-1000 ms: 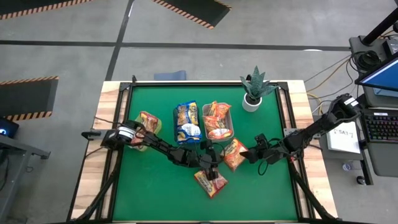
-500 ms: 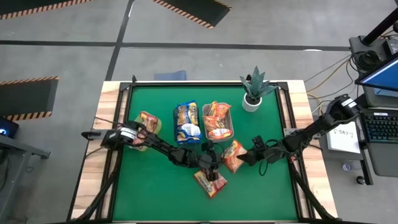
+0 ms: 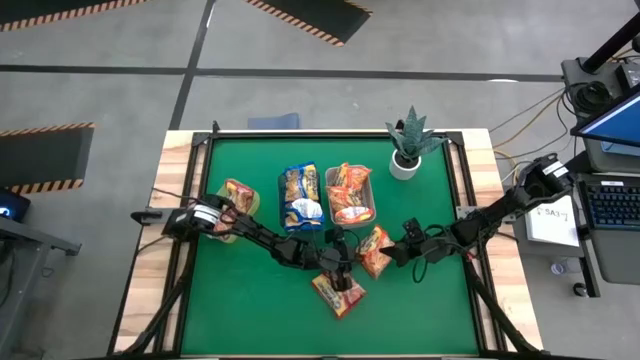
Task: Sort Maruchan noodles
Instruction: Put the orange noodle pack into the gray bin
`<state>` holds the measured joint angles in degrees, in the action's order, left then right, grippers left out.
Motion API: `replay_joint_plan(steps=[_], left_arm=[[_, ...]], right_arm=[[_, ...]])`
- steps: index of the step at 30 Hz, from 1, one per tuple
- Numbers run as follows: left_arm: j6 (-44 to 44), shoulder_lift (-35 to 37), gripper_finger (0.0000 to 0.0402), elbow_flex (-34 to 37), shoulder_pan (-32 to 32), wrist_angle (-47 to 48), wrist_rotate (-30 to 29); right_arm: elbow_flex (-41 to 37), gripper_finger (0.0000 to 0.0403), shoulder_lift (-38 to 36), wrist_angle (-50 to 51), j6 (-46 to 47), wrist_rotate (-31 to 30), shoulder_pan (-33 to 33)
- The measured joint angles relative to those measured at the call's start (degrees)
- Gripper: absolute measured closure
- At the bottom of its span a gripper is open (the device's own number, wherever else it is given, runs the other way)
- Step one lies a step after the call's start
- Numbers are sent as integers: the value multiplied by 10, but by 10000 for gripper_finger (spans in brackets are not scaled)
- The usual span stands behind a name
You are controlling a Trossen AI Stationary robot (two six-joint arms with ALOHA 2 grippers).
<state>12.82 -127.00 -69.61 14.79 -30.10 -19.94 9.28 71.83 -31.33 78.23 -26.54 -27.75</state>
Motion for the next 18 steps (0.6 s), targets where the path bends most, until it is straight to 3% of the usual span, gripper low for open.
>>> replay_joint_plan(steps=[10,18], left_arm=[[3,0,361,0,0,-16,0],[-7,20,361,0,3,-20,0]], right_arm=[[-2,349,-24,7,-56,17,0],[-2,367,-51,11,-85,33,0]])
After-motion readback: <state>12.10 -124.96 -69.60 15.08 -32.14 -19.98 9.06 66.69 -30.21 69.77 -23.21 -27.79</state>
